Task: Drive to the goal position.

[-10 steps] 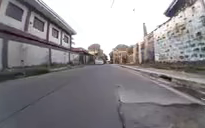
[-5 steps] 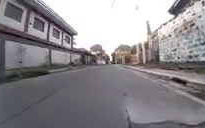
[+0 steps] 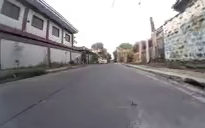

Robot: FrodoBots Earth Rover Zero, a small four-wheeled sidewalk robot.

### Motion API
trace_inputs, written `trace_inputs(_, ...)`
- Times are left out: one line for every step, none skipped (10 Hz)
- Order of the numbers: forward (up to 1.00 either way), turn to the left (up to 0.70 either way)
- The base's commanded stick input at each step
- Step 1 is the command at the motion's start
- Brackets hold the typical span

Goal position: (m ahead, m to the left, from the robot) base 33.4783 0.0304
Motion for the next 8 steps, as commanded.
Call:
trace_inputs(1.0, 0.05)
trace_inputs(1.0, -0.2)
trace_inputs(1.0, -0.35)
trace_inputs(1.0, -0.35)
trace_inputs(1.0, -0.35)
trace_inputs(1.0, -0.35)
trace_inputs(1.0, -0.35)
trace_inputs(1.0, -0.35)
